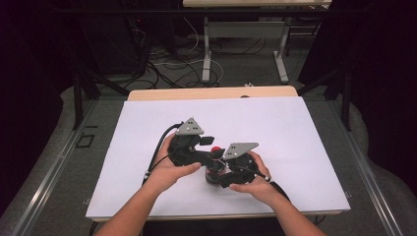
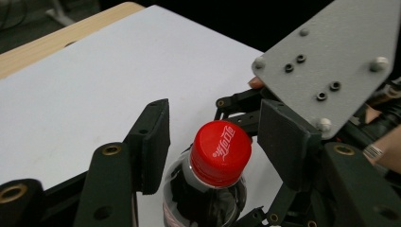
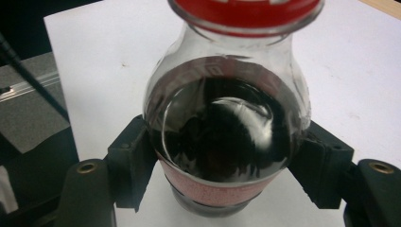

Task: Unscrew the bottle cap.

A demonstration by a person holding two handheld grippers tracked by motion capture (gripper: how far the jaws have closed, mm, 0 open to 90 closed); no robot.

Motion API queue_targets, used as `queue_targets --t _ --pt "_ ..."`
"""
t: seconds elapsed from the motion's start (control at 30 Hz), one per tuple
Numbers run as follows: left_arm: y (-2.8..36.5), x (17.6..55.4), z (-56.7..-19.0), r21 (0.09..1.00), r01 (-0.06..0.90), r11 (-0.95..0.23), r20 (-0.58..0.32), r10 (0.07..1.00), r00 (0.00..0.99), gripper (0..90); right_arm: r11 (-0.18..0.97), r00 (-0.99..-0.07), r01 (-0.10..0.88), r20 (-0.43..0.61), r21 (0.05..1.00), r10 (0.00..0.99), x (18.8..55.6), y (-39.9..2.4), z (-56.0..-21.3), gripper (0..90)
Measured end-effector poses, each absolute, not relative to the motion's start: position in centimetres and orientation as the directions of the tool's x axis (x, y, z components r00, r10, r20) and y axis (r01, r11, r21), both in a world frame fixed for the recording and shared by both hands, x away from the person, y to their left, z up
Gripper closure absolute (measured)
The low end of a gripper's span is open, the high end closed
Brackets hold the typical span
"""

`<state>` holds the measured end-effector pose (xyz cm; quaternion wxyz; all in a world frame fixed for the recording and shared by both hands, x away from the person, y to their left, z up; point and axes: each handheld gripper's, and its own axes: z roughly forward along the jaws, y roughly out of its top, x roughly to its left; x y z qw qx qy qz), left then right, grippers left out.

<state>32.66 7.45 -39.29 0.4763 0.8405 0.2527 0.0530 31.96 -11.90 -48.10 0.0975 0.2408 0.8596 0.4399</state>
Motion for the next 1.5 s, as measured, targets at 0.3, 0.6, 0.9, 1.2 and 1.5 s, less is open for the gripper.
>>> queue_targets --t 0.3,0.6,0.9,1.2,1.5 --pt "8.0 33.6 -39.5 0.799 0.299 -0.522 -0.146 0.315 0.938 48.1 0.521 -0.888 0.302 0.038 0.798 0.457 31.7 -11.7 -48.1 30.2" --pt "8.1 34.1 -40.1 0.799 0.323 -0.507 -0.186 0.302 0.935 53.5 0.535 -0.899 0.291 0.036 0.793 0.436 31.5 -11.5 -48.0 30.2" --pt "7.4 33.7 -40.2 0.796 0.334 -0.504 -0.17 0.343 0.924 60.9 0.54 -0.899 0.29 0.031 0.79 0.437 31.6 -11.4 -48.2 30.2" --pt "5.9 31.4 -40.5 0.818 0.429 -0.383 -0.133 0.601 0.789 61.4 0.531 -0.871 0.313 0.015 0.788 0.49 31.7 -11.6 -48.2 30.2" --pt "6.1 31.7 -40.2 0.827 0.411 -0.383 -0.136 0.573 0.808 51.1 0.519 -0.863 0.315 0.012 0.795 0.505 31.7 -11.7 -48.2 30.2"
